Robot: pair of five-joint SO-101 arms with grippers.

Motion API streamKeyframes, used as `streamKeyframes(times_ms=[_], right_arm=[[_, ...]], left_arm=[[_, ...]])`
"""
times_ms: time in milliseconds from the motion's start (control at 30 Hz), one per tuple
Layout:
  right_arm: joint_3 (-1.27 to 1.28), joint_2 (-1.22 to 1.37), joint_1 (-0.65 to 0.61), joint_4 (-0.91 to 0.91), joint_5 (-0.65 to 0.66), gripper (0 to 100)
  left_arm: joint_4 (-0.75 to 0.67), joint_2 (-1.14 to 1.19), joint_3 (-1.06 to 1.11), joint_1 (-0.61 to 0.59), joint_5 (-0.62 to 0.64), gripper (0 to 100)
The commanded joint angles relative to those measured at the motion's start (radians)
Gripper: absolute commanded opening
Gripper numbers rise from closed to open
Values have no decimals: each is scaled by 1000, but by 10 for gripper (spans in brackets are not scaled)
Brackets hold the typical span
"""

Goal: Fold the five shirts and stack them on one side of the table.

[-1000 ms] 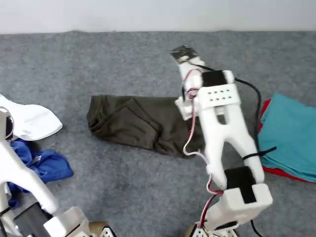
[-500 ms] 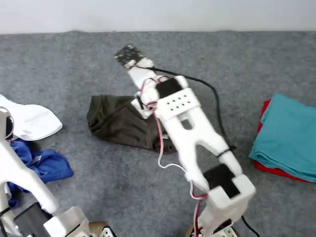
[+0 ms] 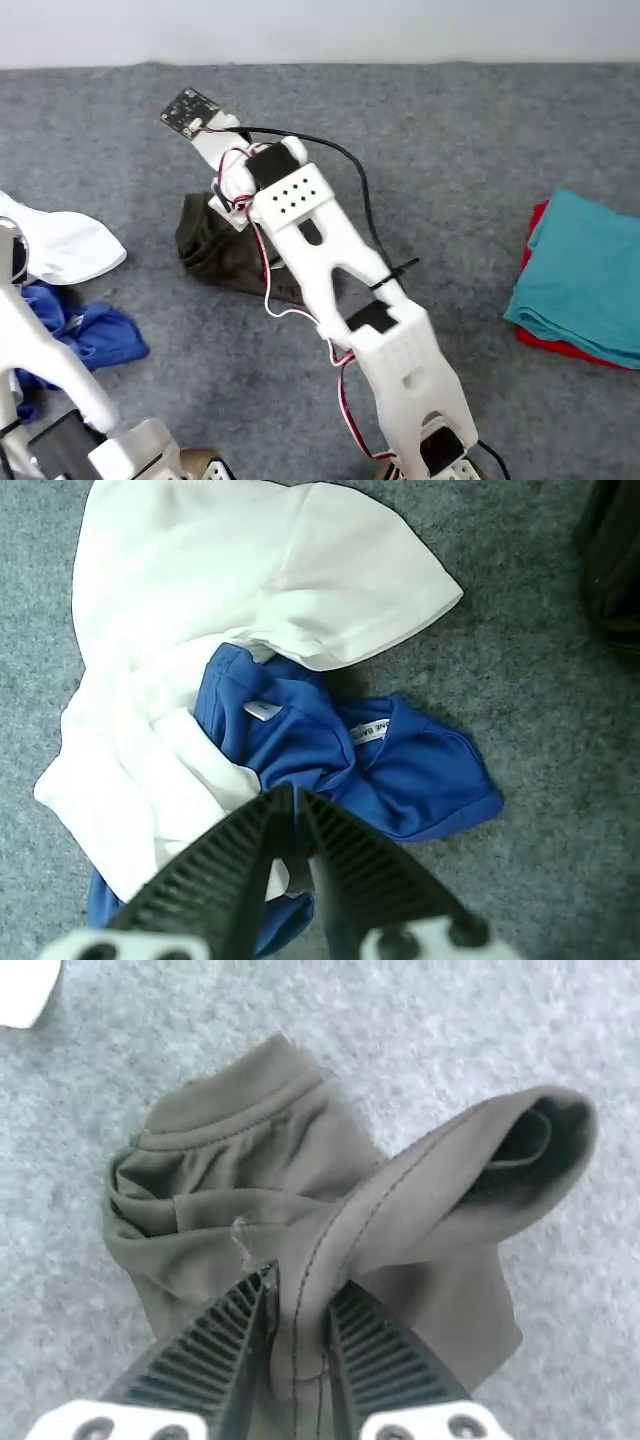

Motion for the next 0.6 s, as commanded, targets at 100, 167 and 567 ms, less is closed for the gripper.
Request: streamKeyframes(times_ms=[100, 167, 567], right_arm=[[-293, 133, -48, 68, 3, 79], [-330, 166, -61, 90, 3, 156], [-485, 191, -50, 289, 9, 206]], left_arm=[[18, -38, 42, 5, 26, 15], [18, -38, 70, 3, 26, 15], [18, -40, 74, -2, 25, 15]])
